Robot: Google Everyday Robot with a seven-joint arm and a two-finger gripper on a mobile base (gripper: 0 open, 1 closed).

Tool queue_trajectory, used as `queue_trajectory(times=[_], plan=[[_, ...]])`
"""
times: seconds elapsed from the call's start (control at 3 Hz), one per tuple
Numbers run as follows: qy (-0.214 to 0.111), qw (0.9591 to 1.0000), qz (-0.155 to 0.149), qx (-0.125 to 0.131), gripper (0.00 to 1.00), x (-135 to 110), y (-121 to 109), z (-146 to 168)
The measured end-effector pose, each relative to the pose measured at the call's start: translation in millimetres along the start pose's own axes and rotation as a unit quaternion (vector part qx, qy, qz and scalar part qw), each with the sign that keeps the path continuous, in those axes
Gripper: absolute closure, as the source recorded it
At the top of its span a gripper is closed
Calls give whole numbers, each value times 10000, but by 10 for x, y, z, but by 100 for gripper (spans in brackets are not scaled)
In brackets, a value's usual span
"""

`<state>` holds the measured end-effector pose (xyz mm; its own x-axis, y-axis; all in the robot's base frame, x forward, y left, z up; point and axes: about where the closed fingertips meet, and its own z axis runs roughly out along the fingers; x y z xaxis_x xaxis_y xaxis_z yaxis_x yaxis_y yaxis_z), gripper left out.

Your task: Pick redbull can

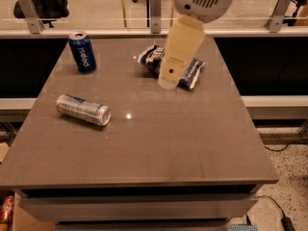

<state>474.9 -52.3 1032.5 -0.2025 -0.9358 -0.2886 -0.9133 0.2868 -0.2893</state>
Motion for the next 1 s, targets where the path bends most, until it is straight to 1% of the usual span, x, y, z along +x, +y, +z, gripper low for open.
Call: queue_trajectory(times=[0.33, 0.67, 1.0], plan=[[62, 9994, 258, -215, 0, -370, 82, 287], [141, 9976, 519, -436, 0, -708, 189, 579], [211, 9960, 643, -590, 0, -984, 295, 819]])
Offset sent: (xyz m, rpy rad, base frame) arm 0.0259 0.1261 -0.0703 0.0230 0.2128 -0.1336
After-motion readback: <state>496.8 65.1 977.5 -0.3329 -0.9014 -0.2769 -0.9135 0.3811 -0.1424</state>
